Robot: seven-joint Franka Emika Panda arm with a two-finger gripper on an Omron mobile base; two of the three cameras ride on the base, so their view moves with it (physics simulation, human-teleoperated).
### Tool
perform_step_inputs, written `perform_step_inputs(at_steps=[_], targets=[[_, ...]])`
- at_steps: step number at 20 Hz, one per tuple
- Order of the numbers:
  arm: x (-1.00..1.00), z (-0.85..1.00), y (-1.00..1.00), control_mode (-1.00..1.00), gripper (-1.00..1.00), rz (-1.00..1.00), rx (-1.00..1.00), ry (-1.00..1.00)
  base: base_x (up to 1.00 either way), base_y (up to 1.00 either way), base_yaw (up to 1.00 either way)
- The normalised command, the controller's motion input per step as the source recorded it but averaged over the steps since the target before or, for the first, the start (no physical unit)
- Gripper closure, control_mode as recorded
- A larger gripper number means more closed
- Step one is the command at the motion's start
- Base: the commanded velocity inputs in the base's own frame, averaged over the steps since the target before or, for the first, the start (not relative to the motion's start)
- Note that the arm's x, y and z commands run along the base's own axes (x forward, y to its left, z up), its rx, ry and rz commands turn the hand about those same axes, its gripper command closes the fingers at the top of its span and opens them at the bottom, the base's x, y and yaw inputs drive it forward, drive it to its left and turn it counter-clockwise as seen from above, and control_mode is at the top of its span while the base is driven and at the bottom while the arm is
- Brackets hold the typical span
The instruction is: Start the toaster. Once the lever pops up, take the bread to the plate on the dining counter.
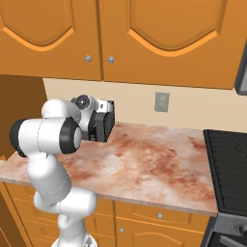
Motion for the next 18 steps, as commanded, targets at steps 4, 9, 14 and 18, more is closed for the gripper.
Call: perform_step_inputs(at_steps=[4, 9, 14, 18], targets=[[0.0, 0.0, 0.0, -1.0, -1.0, 0.0, 0.0, 0.0, 0.0, 0.0, 0.0], [0.0, 0.0, 0.0, -1.0, -1.0, 0.0, 0.0, 0.0, 0.0, 0.0, 0.0], [0.0, 0.0, 0.0, -1.0, -1.0, 0.0, 0.0, 0.0, 0.0, 0.0, 0.0], [0.0, 0.0, 0.0, -1.0, -1.0, 0.0, 0.0, 0.0, 0.0, 0.0, 0.0]])
